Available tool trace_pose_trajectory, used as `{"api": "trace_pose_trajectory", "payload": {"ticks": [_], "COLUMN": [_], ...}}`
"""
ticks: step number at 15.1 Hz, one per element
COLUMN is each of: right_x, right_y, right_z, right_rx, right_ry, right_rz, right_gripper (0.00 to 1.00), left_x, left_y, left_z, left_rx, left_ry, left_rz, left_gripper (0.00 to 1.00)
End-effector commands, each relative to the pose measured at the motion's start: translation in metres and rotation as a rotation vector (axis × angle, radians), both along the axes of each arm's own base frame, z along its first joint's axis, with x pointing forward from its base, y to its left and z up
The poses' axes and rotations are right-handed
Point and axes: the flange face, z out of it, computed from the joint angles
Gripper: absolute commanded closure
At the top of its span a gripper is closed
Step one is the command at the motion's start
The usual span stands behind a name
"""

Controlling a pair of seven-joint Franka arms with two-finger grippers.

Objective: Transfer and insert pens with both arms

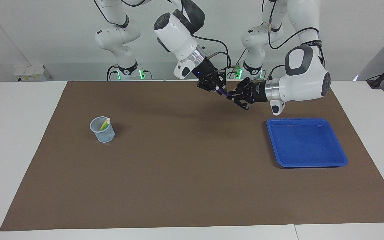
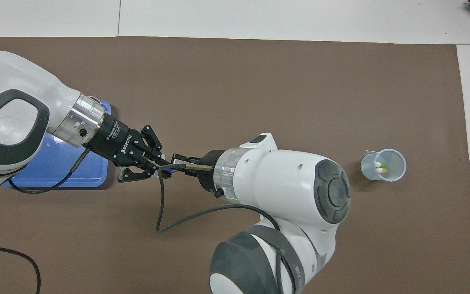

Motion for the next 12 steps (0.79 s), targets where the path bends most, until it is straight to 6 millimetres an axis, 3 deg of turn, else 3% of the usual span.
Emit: {"api": "trace_pose_trajectory", "payload": {"ticks": [1, 5, 10, 12], "right_x": [0.001, 0.007, 0.033, 0.036], "right_y": [-0.009, -0.037, -0.125, -0.157], "right_z": [-0.003, -0.014, -0.03, -0.023], "right_rx": [-0.022, -0.08, -0.315, -0.406], "right_ry": [0.002, 0.006, 0.02, 0.058], "right_rz": [0.013, 0.108, 0.386, 0.479], "right_gripper": [1.0, 1.0, 1.0, 1.0], "left_x": [-0.017, -0.017, -0.02, -0.014], "left_y": [0.004, 0.013, 0.03, 0.055], "left_z": [0.023, 0.018, 0.003, -0.001], "left_rx": [0.024, 0.03, 0.11, 0.157], "left_ry": [-0.037, -0.095, -0.222, -0.279], "left_rz": [0.012, 0.012, -0.121, -0.182], "left_gripper": [0.0, 0.0, 0.0, 0.0]}}
